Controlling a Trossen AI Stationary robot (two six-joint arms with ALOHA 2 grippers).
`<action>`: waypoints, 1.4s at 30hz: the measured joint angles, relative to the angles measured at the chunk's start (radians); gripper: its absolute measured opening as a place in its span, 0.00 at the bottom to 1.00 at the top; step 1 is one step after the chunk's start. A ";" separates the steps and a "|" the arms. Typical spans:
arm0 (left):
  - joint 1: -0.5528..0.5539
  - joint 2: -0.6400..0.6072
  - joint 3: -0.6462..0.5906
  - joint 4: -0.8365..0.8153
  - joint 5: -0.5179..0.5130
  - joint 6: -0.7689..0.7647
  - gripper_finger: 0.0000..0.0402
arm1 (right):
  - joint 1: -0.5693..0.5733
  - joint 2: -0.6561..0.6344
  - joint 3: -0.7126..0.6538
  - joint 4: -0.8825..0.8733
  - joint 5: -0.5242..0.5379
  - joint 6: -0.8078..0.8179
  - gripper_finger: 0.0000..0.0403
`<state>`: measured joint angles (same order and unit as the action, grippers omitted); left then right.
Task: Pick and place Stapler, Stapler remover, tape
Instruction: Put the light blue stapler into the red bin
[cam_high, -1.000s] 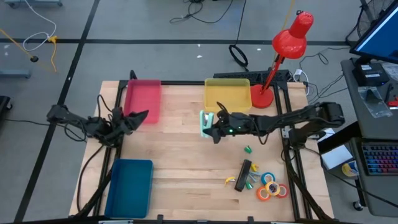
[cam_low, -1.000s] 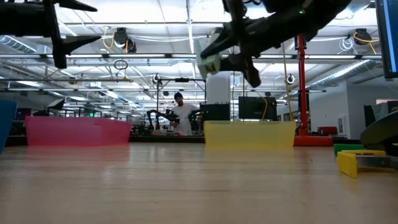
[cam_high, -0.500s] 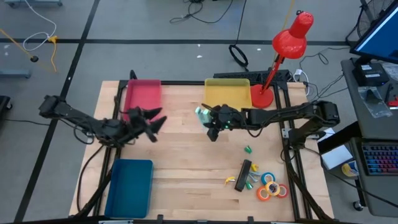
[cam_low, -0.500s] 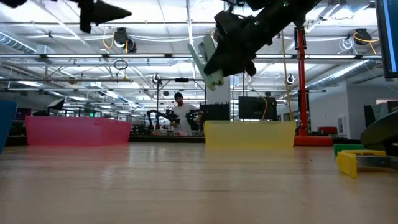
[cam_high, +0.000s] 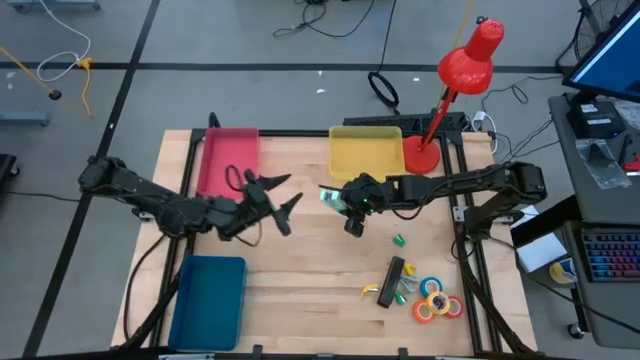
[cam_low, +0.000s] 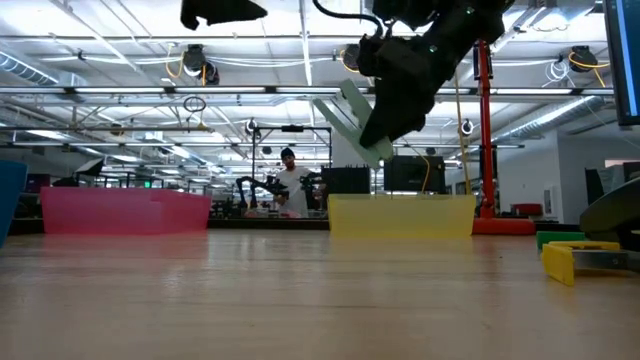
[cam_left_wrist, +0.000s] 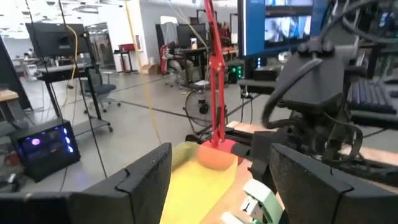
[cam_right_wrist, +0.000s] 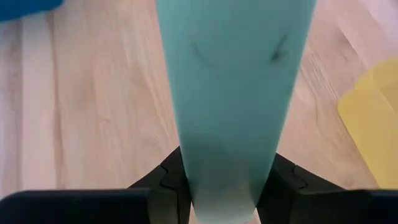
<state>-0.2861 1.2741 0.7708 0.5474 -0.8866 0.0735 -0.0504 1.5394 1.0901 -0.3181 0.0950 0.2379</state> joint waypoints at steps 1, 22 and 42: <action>0.003 0.019 0.009 -0.004 0.002 0.000 0.67 | 0.000 0.000 0.000 -0.015 -0.001 0.000 0.28; 0.115 0.239 0.163 -0.314 0.403 -0.234 0.67 | 0.018 -0.001 -0.001 -0.165 -0.201 0.223 0.28; 0.196 0.438 0.420 -0.669 0.626 -0.212 0.67 | 0.053 0.084 -0.002 -0.199 -0.247 0.276 0.28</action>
<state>-0.0898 1.7125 1.1906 -0.1218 -0.2610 -0.1381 0.0030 1.6238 1.0878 -0.5173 -0.1519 0.5143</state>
